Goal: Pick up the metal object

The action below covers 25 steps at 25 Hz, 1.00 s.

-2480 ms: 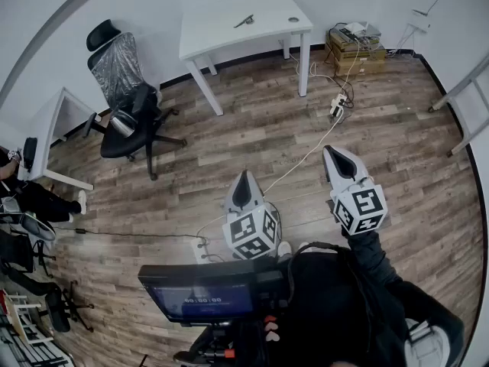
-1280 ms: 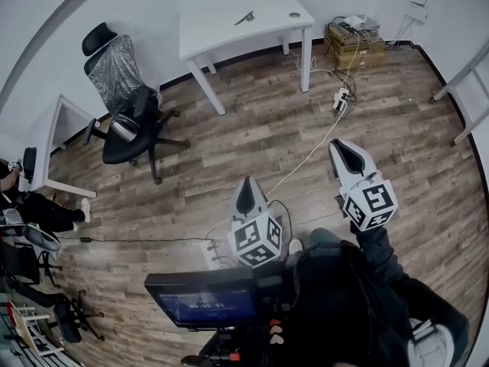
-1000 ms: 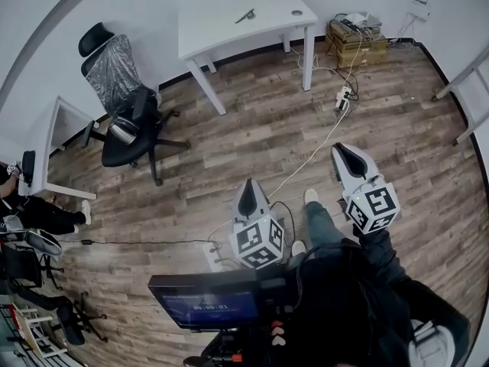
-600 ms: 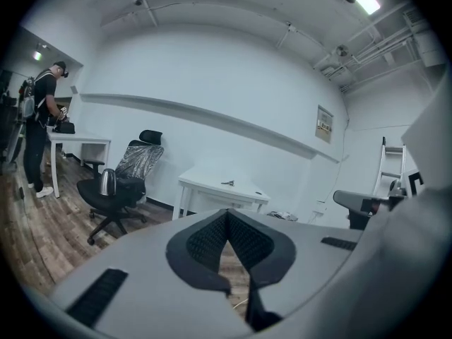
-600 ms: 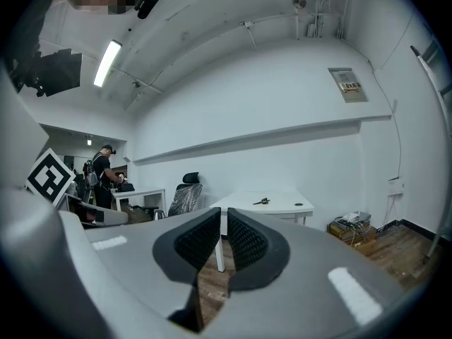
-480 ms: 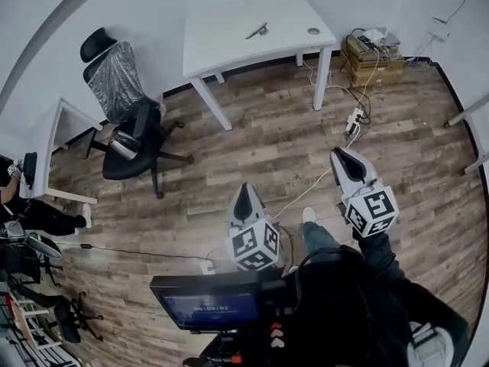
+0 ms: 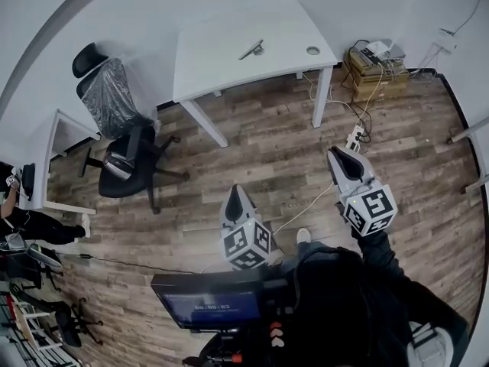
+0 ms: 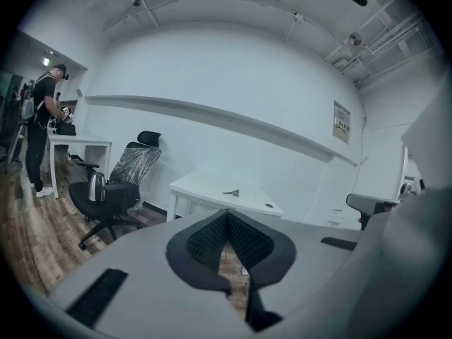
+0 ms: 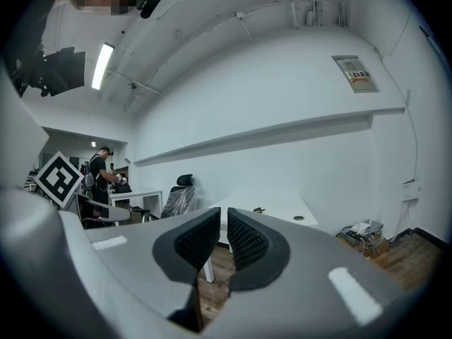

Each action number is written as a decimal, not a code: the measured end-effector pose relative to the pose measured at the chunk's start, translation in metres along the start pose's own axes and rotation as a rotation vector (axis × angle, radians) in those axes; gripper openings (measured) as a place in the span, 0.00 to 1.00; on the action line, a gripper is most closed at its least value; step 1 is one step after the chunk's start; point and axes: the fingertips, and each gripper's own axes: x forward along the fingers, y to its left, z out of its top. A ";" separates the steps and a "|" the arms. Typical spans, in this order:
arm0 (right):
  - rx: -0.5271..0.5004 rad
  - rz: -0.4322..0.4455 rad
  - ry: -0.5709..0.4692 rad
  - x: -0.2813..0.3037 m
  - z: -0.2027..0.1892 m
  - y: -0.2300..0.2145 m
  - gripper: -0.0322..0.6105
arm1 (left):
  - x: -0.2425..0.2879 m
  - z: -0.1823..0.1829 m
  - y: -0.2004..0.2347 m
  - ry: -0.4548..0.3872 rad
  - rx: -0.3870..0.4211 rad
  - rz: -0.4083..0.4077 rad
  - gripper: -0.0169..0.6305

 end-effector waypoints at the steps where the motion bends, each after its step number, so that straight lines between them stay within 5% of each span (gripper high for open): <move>1: 0.001 -0.006 -0.002 0.003 0.000 -0.007 0.06 | 0.006 0.000 -0.003 -0.001 -0.003 0.001 0.03; 13: 0.017 -0.029 -0.008 0.043 0.000 -0.056 0.08 | 0.063 0.006 -0.033 0.029 0.037 -0.013 0.03; 25: 0.002 -0.054 -0.007 0.153 0.009 -0.093 0.08 | 0.185 0.042 -0.031 0.023 0.064 -0.071 0.03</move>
